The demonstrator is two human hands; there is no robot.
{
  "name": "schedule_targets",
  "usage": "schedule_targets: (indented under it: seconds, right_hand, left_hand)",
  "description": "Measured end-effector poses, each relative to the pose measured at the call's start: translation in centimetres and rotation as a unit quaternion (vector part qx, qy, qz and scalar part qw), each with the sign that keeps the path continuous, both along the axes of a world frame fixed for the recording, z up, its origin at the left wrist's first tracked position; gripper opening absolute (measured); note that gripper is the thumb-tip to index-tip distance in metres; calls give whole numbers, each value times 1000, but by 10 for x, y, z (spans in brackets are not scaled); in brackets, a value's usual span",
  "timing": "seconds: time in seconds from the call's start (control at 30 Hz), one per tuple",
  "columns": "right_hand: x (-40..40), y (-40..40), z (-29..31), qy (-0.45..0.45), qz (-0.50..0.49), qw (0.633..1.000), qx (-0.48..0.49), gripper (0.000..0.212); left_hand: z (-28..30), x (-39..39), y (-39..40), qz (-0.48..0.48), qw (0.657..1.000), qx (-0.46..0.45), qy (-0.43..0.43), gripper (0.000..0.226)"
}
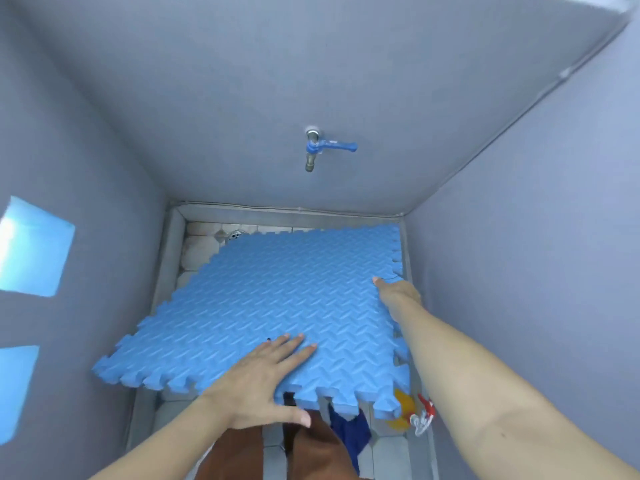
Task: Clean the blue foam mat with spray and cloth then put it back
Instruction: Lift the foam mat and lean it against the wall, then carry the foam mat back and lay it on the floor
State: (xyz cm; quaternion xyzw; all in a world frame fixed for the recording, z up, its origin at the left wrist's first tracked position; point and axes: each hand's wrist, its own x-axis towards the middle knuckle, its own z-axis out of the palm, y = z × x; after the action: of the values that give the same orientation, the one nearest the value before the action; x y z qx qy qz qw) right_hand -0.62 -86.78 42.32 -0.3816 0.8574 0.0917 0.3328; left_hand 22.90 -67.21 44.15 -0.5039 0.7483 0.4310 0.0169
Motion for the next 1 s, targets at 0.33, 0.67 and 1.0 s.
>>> schedule_targets:
  seconds: [0.33,0.67,1.0]
  right_hand:
    - [2,-9,-6,-11,15,1000,19,78]
    - [29,90,97,-137,591,788,102,121]
    - [-7,94,156,-43,713,695,81,111]
  left_hand:
    - [-20,5,28,102,991,-42,-73,103]
    - [-1,-22,-8,170,977,-45,-123,75]
    - [90,-62,9,184,966,-16,-182,72]
